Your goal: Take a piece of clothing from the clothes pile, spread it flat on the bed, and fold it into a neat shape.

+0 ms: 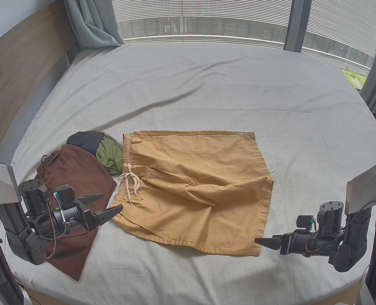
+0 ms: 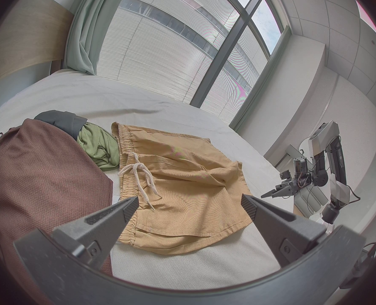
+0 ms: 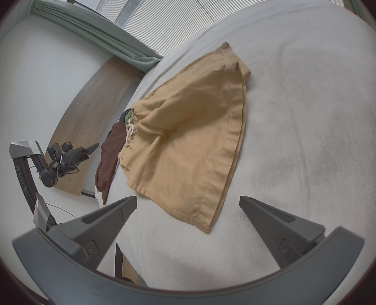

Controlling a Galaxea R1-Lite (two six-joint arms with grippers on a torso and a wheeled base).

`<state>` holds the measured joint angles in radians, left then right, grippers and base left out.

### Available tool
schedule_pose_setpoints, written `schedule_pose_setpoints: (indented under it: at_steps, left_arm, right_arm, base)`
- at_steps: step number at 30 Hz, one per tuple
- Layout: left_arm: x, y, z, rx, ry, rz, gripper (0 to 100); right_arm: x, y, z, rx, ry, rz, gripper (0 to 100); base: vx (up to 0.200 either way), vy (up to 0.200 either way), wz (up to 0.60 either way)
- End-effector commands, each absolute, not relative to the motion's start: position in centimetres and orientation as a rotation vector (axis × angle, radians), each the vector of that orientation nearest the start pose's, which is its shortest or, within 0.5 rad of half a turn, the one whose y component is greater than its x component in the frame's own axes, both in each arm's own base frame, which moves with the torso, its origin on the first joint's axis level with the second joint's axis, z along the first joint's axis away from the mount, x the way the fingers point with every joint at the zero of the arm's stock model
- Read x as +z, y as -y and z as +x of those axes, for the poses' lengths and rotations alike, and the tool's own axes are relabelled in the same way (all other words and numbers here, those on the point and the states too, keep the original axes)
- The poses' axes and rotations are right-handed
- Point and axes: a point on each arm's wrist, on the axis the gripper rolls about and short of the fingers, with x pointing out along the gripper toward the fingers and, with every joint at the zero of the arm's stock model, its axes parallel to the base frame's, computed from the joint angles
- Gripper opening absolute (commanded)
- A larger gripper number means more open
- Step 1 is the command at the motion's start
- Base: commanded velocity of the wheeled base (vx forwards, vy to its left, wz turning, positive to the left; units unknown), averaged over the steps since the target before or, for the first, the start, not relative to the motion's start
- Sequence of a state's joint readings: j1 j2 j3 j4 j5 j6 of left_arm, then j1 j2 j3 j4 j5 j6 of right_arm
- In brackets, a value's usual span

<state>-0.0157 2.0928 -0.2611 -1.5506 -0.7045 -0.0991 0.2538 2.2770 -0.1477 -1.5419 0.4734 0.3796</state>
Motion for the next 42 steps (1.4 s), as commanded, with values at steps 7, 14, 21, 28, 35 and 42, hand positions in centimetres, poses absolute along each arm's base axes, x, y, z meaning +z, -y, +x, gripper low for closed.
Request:
schedule_pose_setpoints:
  at_steps: [7, 14, 21, 28, 35, 42]
  left_arm:
    - [4.5, 1.8, 27.1, -0.7, -0.304, -0.191, 100]
    - [4.5, 1.8, 27.1, -0.7, -0.305, -0.192, 100]
    - [4.5, 1.8, 27.1, -0.698, -0.304, -0.192, 100]
    - [4.5, 1.8, 27.1, -0.698, -0.304, -0.192, 100]
    - [4.5, 1.8, 27.1, -0.7, -0.305, -0.192, 100]
    - [4.3, 1.8, 27.1, -0.699, -0.309, -0.186, 100]
  right_arm:
    - [-3.7, -7.9, 23.6, 0.587, -0.814, 0.421, 100]
    - [-4.6, -8.6, 23.7, 0.595, -0.848, 0.433, 100]
    - [-5.7, -9.1, 24.1, 0.593, -0.871, 0.446, 100]
    - [-5.3, -9.8, 24.5, 0.597, -0.863, 0.497, 100]
    - [-4.0, -10.6, 24.6, 0.612, -0.843, 0.553, 100]
    - [-4.2, -10.4, 24.6, 0.598, -0.847, 0.553, 0]
  base:
    - [0.0, 0.0, 0.0]
    - [0.0, 0.0, 0.0]
    - [0.0, 0.0, 0.0]
    - [0.0, 0.0, 0.0]
    - [0.0, 0.0, 0.0]
    - [0.0, 0.0, 0.0]
